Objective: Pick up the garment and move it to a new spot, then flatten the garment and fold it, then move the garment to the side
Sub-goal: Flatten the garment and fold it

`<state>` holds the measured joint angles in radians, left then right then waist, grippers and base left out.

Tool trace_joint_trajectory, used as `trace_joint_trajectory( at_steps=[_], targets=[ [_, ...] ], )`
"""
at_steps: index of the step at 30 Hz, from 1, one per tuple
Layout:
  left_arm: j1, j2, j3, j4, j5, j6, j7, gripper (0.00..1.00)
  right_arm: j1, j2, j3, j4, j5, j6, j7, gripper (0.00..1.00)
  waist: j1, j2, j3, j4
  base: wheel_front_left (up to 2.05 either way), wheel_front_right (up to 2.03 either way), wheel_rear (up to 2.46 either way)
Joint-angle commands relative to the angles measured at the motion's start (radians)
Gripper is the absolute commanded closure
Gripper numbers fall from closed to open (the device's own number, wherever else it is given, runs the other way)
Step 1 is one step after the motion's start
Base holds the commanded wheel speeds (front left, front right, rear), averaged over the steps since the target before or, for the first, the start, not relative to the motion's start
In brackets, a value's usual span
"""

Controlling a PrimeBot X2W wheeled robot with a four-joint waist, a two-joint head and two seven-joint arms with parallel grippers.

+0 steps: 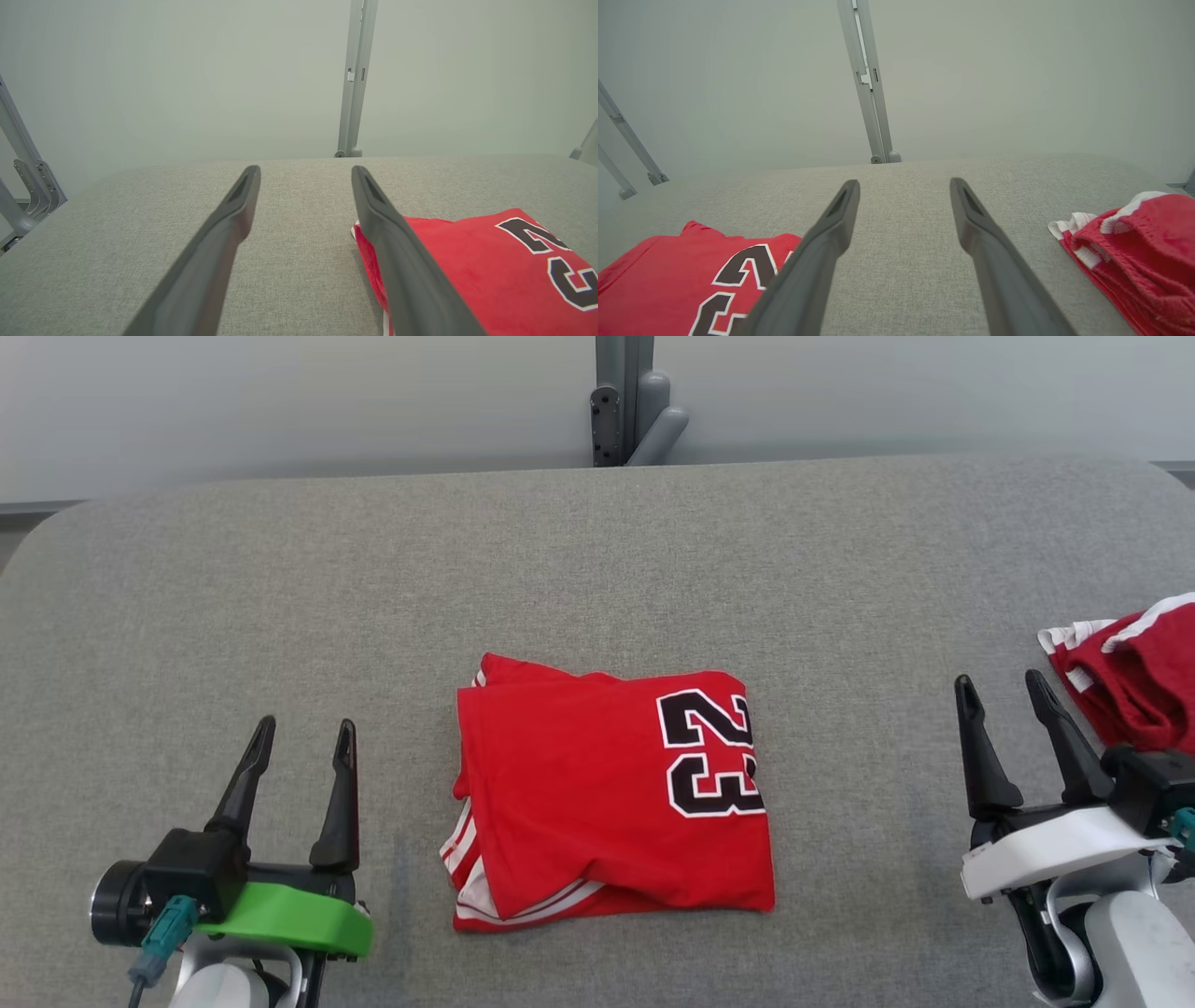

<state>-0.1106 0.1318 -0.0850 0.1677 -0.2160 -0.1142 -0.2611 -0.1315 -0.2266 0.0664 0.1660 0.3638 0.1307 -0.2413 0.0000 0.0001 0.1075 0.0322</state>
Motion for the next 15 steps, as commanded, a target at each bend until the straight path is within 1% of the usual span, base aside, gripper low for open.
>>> trace_joint_trajectory(
  at_steps=[1, 5, 15],
  targets=[
    [0.015, 0.008, 0.003, -0.001, -0.002, 0.005, -0.003, 0.0, 0.012, 0.003, -0.005, -0.006, -0.006, 0.0, 0.004, 0.0, 0.0, -0.0001, -0.007, -0.006, 0.0, 0.0, 0.0],
    [0.031, 0.014, 0.001, 0.0, 0.0, 0.01, 0.001, 0.0, 0.046, 0.011, -0.037, -0.036, -0.028, 0.0, 0.022, 0.0, 0.0, -0.0001, -0.026, -0.017, 0.0, 0.0, 0.0],
    [0.082, 0.033, -0.009, -0.02, -0.002, 0.018, 0.03, 0.0, 0.135, 0.024, -0.072, -0.102, -0.051, 0.0, 0.063, 0.0, 0.0, -0.0001, -0.077, -0.038, 0.0, 0.0, 0.0]
  ],
)
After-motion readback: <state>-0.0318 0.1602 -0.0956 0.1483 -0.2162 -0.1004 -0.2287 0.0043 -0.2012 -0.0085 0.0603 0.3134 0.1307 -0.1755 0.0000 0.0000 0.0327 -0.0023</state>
